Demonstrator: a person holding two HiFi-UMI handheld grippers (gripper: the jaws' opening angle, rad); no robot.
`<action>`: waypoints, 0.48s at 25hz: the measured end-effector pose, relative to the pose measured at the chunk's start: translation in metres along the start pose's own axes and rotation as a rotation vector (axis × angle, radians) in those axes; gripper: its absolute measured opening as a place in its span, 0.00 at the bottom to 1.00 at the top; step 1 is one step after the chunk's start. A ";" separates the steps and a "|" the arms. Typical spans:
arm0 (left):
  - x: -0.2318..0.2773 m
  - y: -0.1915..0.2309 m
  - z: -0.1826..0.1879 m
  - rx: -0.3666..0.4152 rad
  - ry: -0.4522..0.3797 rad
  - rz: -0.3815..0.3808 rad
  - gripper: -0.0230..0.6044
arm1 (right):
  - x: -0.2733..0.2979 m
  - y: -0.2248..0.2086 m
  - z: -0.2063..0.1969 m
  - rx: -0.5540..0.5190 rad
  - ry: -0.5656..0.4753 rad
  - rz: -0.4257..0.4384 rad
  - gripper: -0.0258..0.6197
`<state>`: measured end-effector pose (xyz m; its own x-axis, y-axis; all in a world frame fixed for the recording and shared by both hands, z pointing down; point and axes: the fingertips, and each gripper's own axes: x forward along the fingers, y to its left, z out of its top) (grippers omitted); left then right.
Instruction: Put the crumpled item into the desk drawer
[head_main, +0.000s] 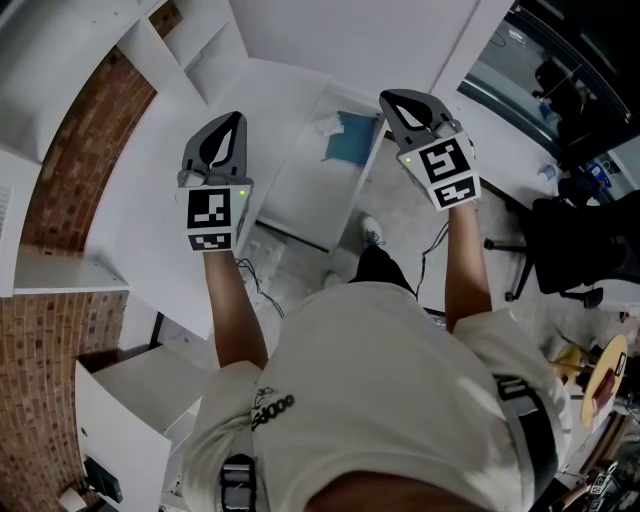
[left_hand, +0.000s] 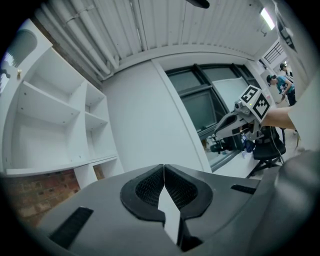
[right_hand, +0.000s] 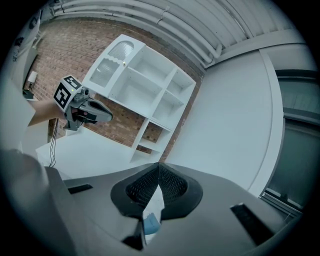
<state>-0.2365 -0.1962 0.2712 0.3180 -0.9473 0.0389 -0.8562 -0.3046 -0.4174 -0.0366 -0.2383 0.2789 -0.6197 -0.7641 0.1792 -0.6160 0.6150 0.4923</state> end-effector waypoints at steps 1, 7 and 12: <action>0.001 0.000 -0.001 -0.002 0.002 0.000 0.07 | 0.001 0.000 0.000 0.001 0.000 0.001 0.05; 0.003 0.002 -0.006 -0.006 0.013 0.000 0.07 | 0.006 0.001 -0.001 0.003 0.002 0.014 0.05; 0.007 0.002 -0.011 -0.010 0.022 -0.002 0.07 | 0.013 0.001 -0.006 0.006 0.008 0.023 0.05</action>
<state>-0.2404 -0.2045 0.2807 0.3110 -0.9485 0.0603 -0.8597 -0.3078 -0.4077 -0.0423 -0.2484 0.2871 -0.6299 -0.7513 0.1970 -0.6045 0.6334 0.4831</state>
